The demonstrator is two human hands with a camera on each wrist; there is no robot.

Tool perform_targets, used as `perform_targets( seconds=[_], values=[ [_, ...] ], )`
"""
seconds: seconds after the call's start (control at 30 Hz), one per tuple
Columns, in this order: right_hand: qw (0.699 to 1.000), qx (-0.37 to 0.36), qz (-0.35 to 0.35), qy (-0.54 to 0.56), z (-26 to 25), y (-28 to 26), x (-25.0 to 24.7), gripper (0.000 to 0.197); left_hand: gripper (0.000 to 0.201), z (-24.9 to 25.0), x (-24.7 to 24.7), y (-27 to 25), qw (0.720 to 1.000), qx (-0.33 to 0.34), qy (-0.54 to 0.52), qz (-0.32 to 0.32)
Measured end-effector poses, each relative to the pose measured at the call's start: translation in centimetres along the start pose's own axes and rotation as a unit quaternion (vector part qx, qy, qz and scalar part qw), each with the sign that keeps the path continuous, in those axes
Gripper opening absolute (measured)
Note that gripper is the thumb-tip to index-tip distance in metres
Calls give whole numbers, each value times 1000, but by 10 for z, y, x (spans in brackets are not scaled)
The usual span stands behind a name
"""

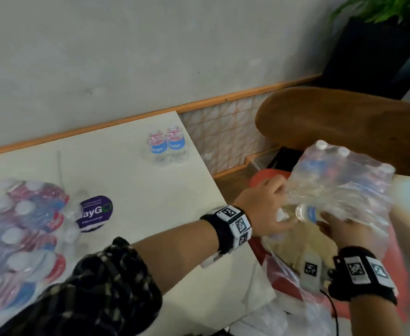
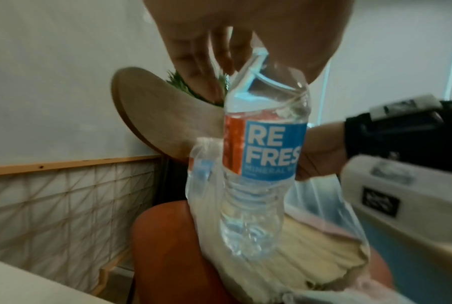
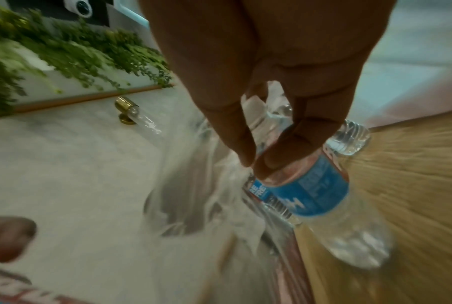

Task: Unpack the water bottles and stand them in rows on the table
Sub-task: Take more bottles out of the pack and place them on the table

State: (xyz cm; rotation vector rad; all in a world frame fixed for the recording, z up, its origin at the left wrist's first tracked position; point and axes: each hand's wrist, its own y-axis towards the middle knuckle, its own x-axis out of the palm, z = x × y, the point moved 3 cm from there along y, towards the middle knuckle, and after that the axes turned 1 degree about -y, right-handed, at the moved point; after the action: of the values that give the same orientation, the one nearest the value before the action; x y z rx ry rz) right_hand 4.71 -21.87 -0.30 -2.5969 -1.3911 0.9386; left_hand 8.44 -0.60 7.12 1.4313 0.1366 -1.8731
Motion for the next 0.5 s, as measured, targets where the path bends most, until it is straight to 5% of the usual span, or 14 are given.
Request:
perform_targets(
  seconds=[0.17, 0.5],
  values=[
    [994, -24, -42, 101, -19, -77, 19, 25, 53, -35, -51, -46, 973, -193, 52, -113],
    [968, -162, -192, 1, -71, -206, 131, 25, 55, -160, -125, -187, 895, -342, 107, -266]
  ],
)
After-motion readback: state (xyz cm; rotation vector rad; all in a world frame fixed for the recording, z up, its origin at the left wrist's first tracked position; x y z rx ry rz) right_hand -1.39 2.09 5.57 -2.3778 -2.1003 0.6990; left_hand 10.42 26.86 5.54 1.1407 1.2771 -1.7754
